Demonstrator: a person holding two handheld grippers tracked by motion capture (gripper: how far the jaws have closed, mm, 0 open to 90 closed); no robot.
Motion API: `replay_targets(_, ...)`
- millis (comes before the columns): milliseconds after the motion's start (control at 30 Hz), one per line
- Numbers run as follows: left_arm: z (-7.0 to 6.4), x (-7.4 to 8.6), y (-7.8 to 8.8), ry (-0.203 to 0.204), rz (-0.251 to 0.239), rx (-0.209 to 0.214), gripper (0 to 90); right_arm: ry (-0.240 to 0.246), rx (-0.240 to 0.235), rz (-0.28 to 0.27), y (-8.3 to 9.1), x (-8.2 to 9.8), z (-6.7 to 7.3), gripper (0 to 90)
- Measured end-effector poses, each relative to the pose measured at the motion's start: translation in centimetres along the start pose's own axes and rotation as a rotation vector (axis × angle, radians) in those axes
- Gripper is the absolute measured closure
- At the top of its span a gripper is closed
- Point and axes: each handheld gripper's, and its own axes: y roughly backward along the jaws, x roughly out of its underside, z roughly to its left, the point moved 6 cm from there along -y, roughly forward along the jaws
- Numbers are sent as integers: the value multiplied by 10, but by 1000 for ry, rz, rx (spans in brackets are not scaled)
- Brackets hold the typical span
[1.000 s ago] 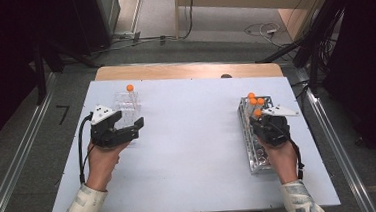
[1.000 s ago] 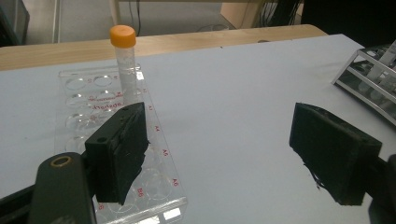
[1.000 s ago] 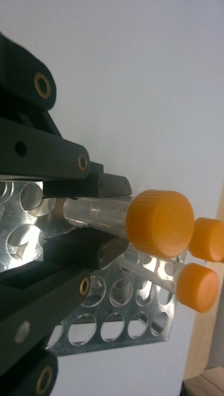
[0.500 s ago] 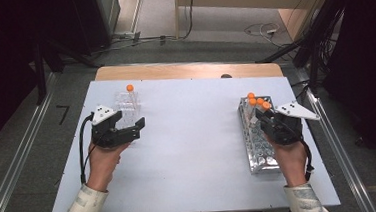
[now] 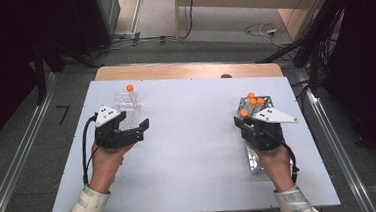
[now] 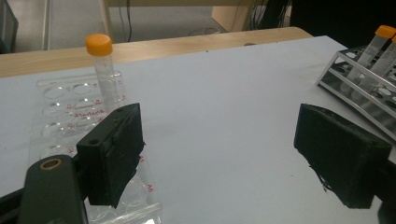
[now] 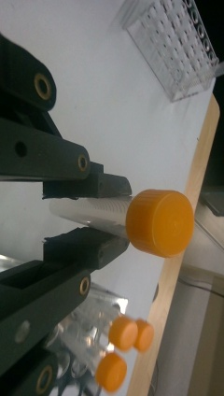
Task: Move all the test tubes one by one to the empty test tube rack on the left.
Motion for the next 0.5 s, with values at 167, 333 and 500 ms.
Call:
replay_targets(167, -14, 0, -1, -25, 1, 37, 162, 25, -52, 29, -13, 4, 21, 720)
replay_targets(333, -35, -1, -2, -57, 2, 94, 167, 66, -108, 56, -30, 9, 45, 720)
replay_targets(500, -58, 0, -4, -87, 2, 158, 168, 116, -153, 78, -44, 10, 72, 720)
